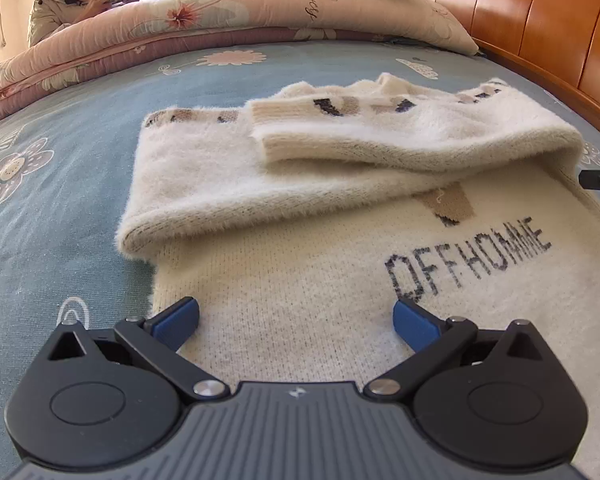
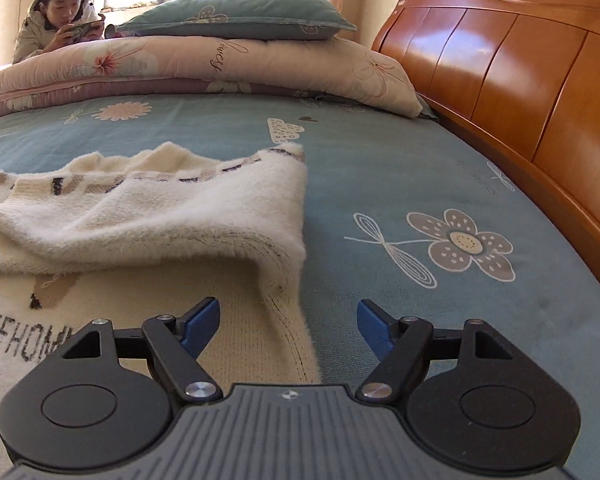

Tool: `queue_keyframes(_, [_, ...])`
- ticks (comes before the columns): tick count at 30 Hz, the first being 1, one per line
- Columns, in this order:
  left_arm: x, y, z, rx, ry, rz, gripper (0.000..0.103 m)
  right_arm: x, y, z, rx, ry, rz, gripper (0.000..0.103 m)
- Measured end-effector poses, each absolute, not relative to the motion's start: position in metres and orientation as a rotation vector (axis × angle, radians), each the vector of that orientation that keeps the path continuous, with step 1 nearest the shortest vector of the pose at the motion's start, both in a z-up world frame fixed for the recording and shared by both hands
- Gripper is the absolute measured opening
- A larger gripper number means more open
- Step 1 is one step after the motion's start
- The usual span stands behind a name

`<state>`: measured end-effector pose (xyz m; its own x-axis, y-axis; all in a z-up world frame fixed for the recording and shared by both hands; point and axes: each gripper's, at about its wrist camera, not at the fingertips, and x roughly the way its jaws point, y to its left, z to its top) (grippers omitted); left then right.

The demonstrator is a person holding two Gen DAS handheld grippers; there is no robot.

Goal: Fold clothes

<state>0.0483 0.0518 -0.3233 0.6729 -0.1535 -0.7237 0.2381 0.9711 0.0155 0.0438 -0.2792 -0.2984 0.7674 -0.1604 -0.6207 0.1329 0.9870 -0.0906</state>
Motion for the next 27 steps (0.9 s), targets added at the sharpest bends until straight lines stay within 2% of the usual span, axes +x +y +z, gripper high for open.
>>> queue_keyframes(7, [0.049,0.050,-0.330,0.115,0.753,-0.208,0.102,0.068,-0.293,-0.324,-0.001,0.599,-0.230,0.079])
queue_keyframes(12, [0.047,0.051,-0.332,0.115,0.731,-0.206,0.103,0.074,-0.294,-0.334,-0.111,0.601,-0.256,0.079])
queue_keyframes(27, [0.043,0.054,-0.336,0.123,0.697,-0.205,0.103,0.068,-0.321,-0.327,-0.054,0.643,-0.185,0.080])
